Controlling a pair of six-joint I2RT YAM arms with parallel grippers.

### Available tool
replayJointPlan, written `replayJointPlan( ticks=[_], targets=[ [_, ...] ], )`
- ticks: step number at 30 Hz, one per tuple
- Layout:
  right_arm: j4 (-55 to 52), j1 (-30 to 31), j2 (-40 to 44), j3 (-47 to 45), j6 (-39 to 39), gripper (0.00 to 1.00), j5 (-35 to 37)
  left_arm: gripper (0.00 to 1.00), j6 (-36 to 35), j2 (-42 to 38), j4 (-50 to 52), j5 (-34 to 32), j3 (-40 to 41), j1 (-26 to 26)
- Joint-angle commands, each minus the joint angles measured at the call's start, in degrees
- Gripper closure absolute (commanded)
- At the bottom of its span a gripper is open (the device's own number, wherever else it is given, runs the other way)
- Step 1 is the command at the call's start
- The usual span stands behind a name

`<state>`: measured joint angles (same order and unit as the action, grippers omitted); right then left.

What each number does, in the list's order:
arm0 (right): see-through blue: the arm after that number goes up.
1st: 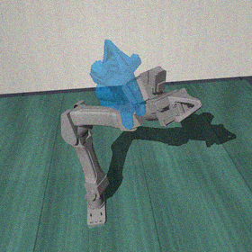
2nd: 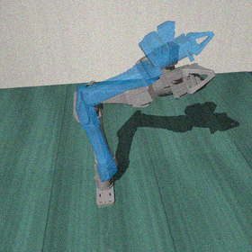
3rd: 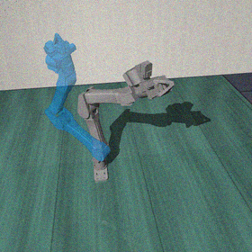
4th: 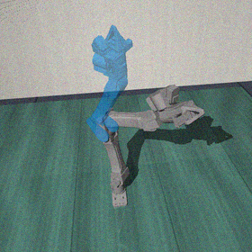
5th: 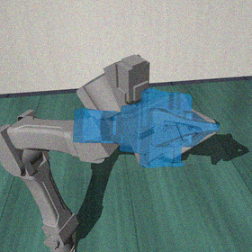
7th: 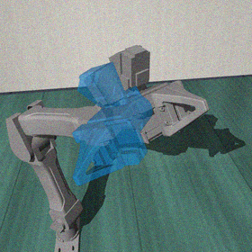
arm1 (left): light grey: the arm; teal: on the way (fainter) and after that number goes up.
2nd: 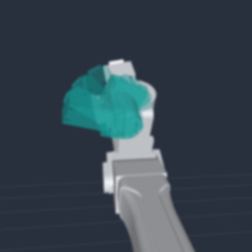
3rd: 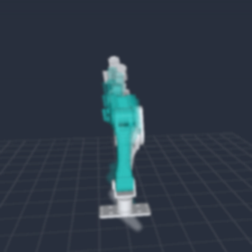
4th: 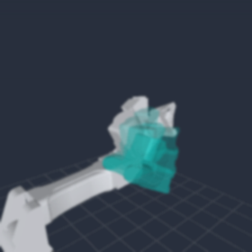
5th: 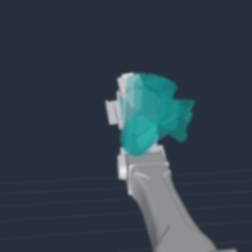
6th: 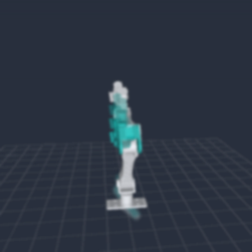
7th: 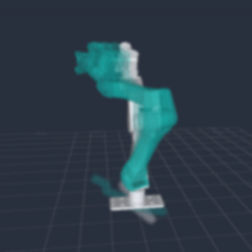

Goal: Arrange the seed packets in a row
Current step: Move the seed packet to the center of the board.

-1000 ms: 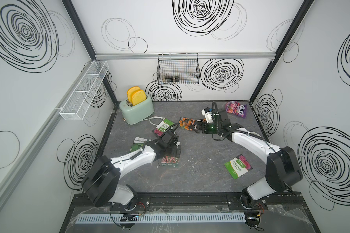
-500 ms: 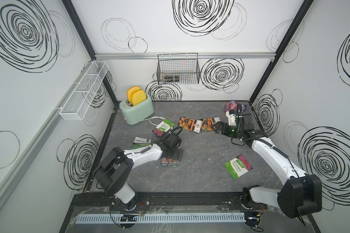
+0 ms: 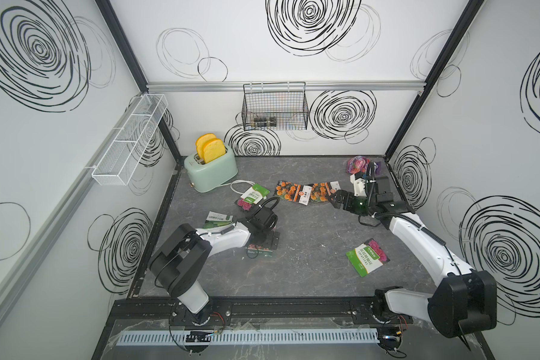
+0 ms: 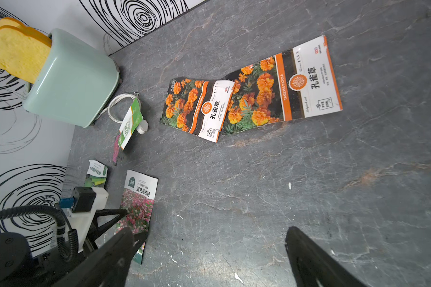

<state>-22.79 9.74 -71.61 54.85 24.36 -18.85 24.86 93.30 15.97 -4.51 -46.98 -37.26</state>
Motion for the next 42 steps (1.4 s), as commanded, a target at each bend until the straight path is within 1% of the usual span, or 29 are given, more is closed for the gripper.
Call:
replayJointPlan(
  ticks=[1, 9, 14, 15, 20, 27, 30, 34, 37, 40, 42],
  targets=[
    [-1.72, -0.25, 0.1, 1.22, -0.04, 0.03, -0.73, 0.0, -0.17, -0.12, 2.14, 1.6, 2.95, 2.43],
    [-1.17, -0.16, -0.19, 0.93, 0.34, 0.03, -1.26, 0.0, -0.15, -3.17, 3.27, 5.15, 5.93, 7.21],
    [0.26, 0.34, -0.69, -0.11, 0.27, 0.04, -2.41, 0.0, -0.17, -4.61, 4.3, 5.05, 6.74, 8.14],
    [0.49, 0.61, -1.01, -0.18, 0.32, 0.04, -2.63, 0.0, -1.62, -4.55, 4.59, 5.09, 6.56, 8.23],
    [1.9, 2.59, -2.55, 0.03, 0.34, 0.04, -3.12, 0.0, -2.66, -4.88, 5.37, 4.82, 6.55, 8.79],
    [3.33, 5.75, -4.15, 0.37, 0.43, 0.04, -2.95, 0.01, -5.2, -4.68, 5.84, 5.31, 5.78, 11.8],
    [4.53, 6.85, -4.61, 0.17, 0.43, 0.04, -3.62, 0.01, -5.96, -5.37, 5.74, 5.16, 4.78, 12.03],
    [6.74, 9.49, -6.56, 1.07, 1.09, 0.04, -4.47, 0.03, -6.41, -9.65, 6.34, 5.55, 2.36, 11.24],
    [9.31, 13.74, -9.75, 3.16, 2.24, 0.04, -4.56, 0.04, -5.5, -14.14, 8.66, 6.96, -0.66, 10.91],
    [13.71, 17.2, -14.68, 5.54, 5.86, 0.05, -6.63, 0.04, -3.91, -18.13, 11.72, 6.92, -2.81, 10.8],
    [19.31, 18.88, -19.18, 6.65, 9.42, 0.06, -8.8, 0.04, -1.91, -20.46, 13.63, 6.5, -3.12, 11.13]
  ],
)
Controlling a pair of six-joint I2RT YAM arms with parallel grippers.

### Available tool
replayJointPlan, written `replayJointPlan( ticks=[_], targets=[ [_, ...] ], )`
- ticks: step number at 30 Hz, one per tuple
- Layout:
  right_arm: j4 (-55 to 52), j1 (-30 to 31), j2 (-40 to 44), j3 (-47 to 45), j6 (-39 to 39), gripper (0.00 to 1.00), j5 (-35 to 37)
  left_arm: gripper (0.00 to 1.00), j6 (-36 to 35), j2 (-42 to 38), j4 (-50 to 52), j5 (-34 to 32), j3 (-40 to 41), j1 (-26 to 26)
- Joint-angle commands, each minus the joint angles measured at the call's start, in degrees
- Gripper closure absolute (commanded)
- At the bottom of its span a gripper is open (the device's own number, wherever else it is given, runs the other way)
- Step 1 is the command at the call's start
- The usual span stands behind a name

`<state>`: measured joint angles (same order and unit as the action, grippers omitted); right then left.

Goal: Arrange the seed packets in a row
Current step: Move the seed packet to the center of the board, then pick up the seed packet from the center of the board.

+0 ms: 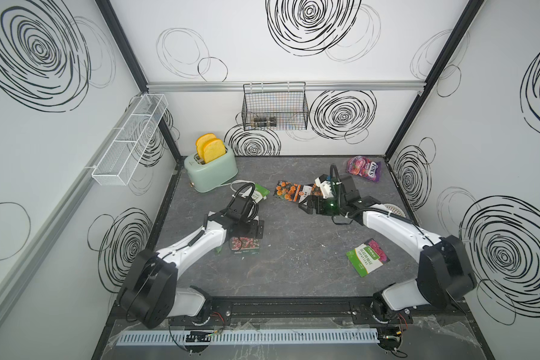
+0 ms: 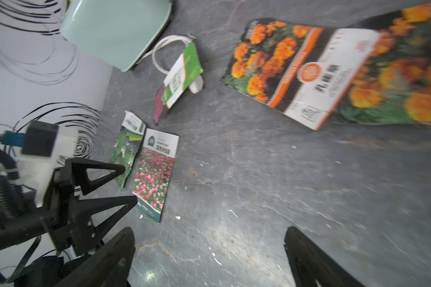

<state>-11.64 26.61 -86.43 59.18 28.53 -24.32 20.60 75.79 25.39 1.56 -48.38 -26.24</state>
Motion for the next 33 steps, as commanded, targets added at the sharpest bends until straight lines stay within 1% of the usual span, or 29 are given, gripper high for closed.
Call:
replayJointPlan(
  ticks=[1, 2, 3, 5, 8, 12, 15, 20, 24, 31, 33],
  targets=[
    [10.72, 2.73, -6.62, 2.99, 7.06, 0.07, -4.19, 0.04, 3.31, -3.83, 4.74, 0.5, -1.51, 0.5],
    [13.17, 3.5, -9.33, 4.21, 8.78, 0.08, -4.92, 0.04, 3.65, -4.63, 5.37, 0.5, -1.22, 0.88],
    [15.11, 4.15, -12.7, 5.99, 10.71, 0.08, -5.56, 0.04, 5.56, -5.55, 5.74, 0.47, -0.74, 1.3],
    [16.35, 5.4, -18.65, 10.78, 12.59, 0.1, -6.33, 0.04, 7.1, -7.04, 5.99, 0.5, 0.3, 2.3],
    [19.47, 6.98, -27.06, 17.34, 16.55, 0.13, -7.6, 0.04, 9.15, -8.83, 5.13, 2.72, 2.88, 6.32],
    [26.89, 8.82, -34.78, 21.33, 22.44, 0.16, -7.99, 0.04, 10.44, -11.01, 3.27, 7.42, 5.99, 13.3],
    [30.62, 9.81, -38.11, 22.94, 24.58, 0.19, -6.69, 0.04, 10.38, -11.97, 2.67, 9.39, 7.36, 17.09],
    [36.82, 11.13, -41.49, 23.67, 27.55, 0.25, -5.29, 0.04, 10.15, -12.72, 1.36, 10.7, 9.39, 19.26],
    [39.96, 11.87, -44.25, 25.11, 29.91, 0.27, -4.96, 0.04, 9.89, -13.05, 1.2, 11.01, 9.76, 20.13],
    [40.17, 12.91, -48.66, 30.07, 31.91, 0.35, -4.2, 0.04, 10.7, -12.77, 0.5, 12.06, 9.29, 20.44],
    [39.83, 13.35, -49.55, 31.45, 32.06, 0.39, -3.64, 0.04, 10.52, -12.47, 0.28, 12.06, 9.27, 20.5]
  ],
)
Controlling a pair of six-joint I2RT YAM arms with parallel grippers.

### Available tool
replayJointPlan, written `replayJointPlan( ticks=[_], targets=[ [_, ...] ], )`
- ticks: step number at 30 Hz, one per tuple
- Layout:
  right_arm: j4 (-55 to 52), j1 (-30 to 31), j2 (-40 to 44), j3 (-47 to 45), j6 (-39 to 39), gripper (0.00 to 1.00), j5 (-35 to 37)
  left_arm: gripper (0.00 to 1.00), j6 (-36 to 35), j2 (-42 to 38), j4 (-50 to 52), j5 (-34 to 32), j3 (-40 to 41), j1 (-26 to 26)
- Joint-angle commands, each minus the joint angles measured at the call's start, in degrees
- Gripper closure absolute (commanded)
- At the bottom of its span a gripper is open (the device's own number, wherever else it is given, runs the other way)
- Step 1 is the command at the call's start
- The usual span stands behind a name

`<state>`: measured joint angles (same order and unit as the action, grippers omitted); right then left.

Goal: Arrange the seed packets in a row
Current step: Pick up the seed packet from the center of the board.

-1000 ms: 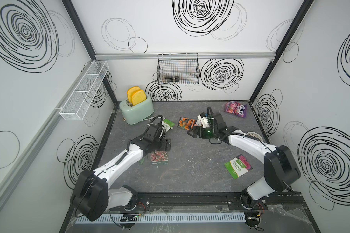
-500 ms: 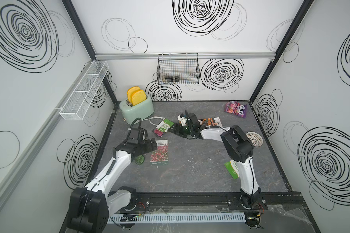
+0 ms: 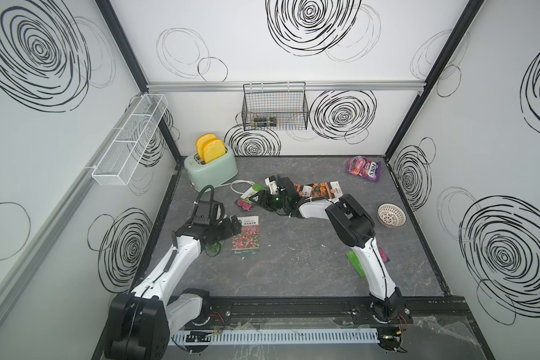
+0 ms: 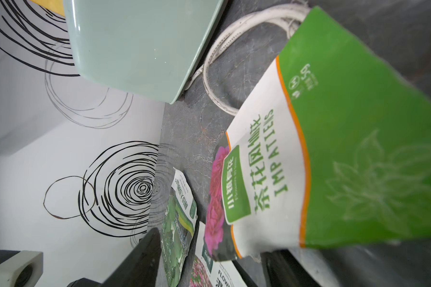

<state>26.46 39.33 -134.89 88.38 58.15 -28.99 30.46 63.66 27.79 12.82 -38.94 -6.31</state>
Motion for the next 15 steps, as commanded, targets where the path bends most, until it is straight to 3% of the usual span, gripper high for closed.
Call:
replayJointPlan(
  ticks=[1, 15],
  targets=[
    [1.61, 0.82, -1.43, 2.91, 2.49, 0.42, 1.21, 0.04, 0.54, -0.16, -2.21, 0.89, -0.26, 0.64],
    [-1.64, 2.42, -5.69, 10.76, 2.0, 0.76, 3.45, 0.04, -0.75, 0.19, -0.63, 0.54, -2.37, 0.95]
  ],
)
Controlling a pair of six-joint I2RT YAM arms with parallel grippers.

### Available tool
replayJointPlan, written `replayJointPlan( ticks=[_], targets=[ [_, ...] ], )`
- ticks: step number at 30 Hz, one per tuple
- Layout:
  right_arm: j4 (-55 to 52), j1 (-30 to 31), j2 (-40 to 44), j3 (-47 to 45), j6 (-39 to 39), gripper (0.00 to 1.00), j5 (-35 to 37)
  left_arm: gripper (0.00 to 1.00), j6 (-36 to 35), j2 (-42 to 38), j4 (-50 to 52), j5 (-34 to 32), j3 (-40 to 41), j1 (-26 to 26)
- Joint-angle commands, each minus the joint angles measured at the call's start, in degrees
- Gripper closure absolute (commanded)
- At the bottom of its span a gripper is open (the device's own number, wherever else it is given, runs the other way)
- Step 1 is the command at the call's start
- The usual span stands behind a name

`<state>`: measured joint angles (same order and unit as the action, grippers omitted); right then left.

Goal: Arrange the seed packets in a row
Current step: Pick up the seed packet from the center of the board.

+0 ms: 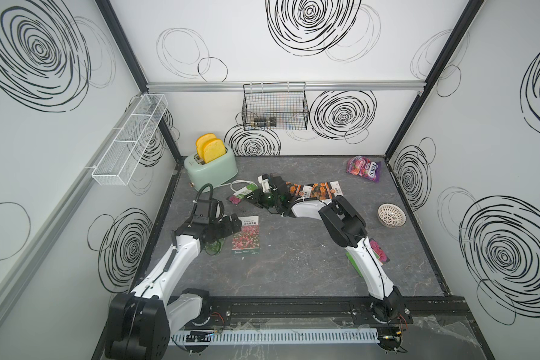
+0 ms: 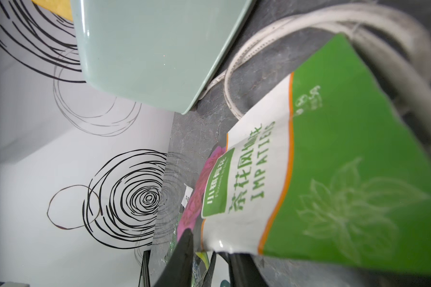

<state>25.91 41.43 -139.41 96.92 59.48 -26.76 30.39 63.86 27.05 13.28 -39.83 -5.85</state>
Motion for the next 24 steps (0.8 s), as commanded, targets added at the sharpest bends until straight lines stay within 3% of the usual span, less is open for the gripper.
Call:
replayJointPlan(
  ticks=[1, 5, 9, 17, 24],
  targets=[
    [-1.87, 0.32, -1.38, 2.92, 0.42, 0.77, 1.64, 0.04, -0.68, -0.13, 0.02, 0.08, -1.39, 0.52],
    [-3.4, 0.32, -2.42, 4.94, 0.12, 0.85, 3.5, 0.04, -0.6, -0.13, -0.5, 0.08, -1.03, 0.57],
    [-4.92, 0.32, -2.92, 6.38, -0.86, 1.0, 4.04, 0.04, -0.65, 0.21, -0.53, 0.0, -1.73, 0.71],
    [-4.99, -0.2, 5.07, -2.77, -7.64, 1.0, 3.61, 0.04, -1.65, 0.48, -0.67, 0.52, -2.88, 1.62],
    [-0.96, -3.84, 15.71, -14.95, -13.34, 1.0, -2.64, 0.04, -3.25, 0.9, -1.97, 0.1, -3.91, 1.64]
  ],
)
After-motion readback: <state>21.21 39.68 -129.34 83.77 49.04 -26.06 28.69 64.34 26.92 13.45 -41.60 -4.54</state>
